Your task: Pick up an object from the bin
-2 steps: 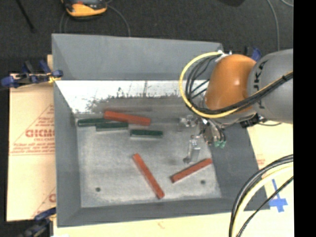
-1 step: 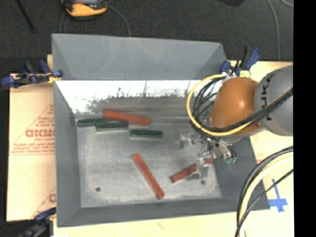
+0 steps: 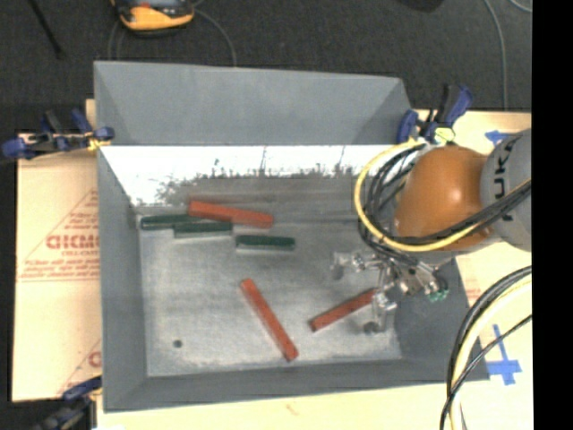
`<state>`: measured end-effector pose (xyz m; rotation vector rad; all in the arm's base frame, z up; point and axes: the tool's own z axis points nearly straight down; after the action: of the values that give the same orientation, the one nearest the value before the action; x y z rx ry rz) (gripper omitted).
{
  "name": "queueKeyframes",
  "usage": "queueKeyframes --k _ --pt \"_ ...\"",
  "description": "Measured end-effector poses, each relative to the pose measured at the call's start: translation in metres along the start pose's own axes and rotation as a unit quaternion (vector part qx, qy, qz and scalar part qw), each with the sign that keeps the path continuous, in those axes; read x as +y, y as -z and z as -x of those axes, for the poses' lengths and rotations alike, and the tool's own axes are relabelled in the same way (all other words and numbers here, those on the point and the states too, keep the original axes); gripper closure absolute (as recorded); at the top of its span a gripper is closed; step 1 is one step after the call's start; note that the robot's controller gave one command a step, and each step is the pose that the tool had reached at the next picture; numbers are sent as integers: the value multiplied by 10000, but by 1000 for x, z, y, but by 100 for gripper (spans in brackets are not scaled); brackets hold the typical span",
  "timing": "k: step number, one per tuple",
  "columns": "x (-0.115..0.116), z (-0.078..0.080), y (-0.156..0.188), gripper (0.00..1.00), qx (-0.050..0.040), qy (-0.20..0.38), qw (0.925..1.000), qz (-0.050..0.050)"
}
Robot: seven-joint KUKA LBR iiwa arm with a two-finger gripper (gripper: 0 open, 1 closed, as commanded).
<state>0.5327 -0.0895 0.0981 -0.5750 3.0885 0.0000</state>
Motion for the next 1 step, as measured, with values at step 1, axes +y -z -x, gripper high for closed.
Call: queueKeyframes --k 1 --pt "-3 0 25 0 -26 25 10000 -18"
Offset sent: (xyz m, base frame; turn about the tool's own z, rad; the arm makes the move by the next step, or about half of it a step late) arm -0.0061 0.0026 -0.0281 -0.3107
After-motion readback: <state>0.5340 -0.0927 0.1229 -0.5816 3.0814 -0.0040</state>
